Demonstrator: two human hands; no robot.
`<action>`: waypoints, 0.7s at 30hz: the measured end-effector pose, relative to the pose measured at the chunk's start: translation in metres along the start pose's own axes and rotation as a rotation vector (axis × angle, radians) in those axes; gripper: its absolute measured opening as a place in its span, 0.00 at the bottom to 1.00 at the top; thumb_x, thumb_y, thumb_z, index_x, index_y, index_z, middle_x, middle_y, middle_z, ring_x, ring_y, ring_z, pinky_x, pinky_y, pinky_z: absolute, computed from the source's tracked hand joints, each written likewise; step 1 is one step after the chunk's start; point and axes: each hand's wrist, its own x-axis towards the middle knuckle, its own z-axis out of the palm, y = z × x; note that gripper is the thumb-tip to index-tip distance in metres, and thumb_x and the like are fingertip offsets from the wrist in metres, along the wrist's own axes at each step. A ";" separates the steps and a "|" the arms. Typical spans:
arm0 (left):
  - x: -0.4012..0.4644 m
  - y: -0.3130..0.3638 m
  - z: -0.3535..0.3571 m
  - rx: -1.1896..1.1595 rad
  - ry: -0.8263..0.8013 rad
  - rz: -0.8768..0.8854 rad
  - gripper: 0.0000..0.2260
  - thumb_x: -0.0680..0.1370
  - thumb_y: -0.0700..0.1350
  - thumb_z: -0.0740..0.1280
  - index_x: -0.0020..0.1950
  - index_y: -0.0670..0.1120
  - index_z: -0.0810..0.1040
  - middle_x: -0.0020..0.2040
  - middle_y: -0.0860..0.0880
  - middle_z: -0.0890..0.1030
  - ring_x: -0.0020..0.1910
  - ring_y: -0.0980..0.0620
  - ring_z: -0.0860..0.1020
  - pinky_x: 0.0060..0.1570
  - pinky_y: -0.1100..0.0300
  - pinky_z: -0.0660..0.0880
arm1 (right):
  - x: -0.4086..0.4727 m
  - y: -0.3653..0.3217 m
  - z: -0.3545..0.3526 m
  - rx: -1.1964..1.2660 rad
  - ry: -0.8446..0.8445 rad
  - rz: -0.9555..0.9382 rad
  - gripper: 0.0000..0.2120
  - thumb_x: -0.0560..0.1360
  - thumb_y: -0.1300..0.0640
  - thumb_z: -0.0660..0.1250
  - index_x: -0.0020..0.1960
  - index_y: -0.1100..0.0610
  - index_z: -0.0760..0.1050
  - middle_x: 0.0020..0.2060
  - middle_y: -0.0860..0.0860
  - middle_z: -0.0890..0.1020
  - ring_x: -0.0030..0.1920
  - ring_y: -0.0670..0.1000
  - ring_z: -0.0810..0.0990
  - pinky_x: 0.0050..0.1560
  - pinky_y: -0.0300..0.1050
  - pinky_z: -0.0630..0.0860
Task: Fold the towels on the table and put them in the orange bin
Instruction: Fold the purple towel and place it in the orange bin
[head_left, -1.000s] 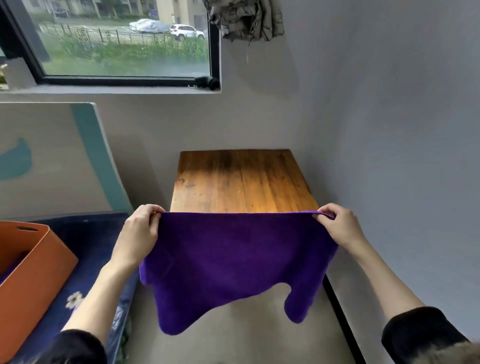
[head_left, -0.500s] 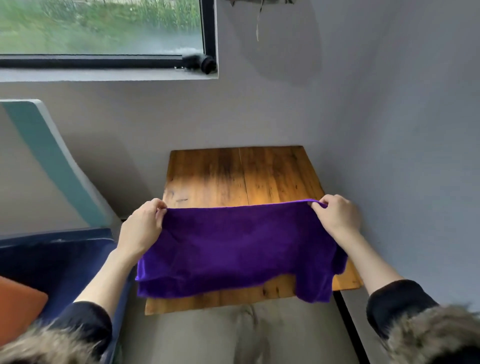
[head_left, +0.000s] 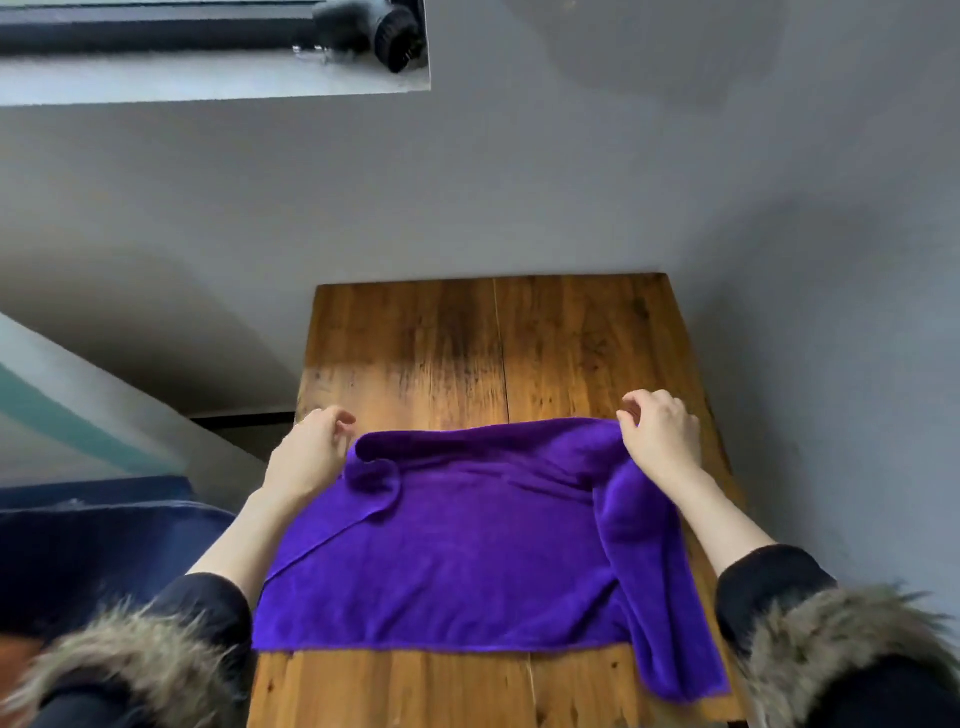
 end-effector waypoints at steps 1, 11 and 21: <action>0.001 -0.002 0.007 -0.010 -0.039 0.009 0.10 0.79 0.41 0.58 0.57 0.46 0.76 0.55 0.45 0.78 0.53 0.44 0.77 0.53 0.51 0.73 | 0.002 -0.001 0.007 0.017 -0.042 -0.002 0.14 0.78 0.55 0.62 0.62 0.58 0.74 0.59 0.59 0.77 0.59 0.59 0.73 0.58 0.53 0.70; -0.034 -0.054 0.084 0.109 -0.212 0.198 0.15 0.74 0.38 0.67 0.60 0.41 0.76 0.60 0.42 0.75 0.59 0.40 0.73 0.54 0.49 0.73 | -0.043 -0.056 0.101 0.023 -0.342 -0.114 0.21 0.79 0.52 0.59 0.71 0.55 0.65 0.69 0.52 0.68 0.69 0.53 0.65 0.68 0.48 0.61; -0.003 -0.078 0.113 0.135 0.030 0.345 0.07 0.71 0.43 0.72 0.46 0.42 0.79 0.46 0.43 0.77 0.44 0.40 0.76 0.41 0.49 0.73 | -0.092 -0.122 0.189 -0.070 -0.467 -0.081 0.30 0.79 0.45 0.56 0.76 0.48 0.48 0.77 0.51 0.41 0.76 0.54 0.40 0.72 0.61 0.46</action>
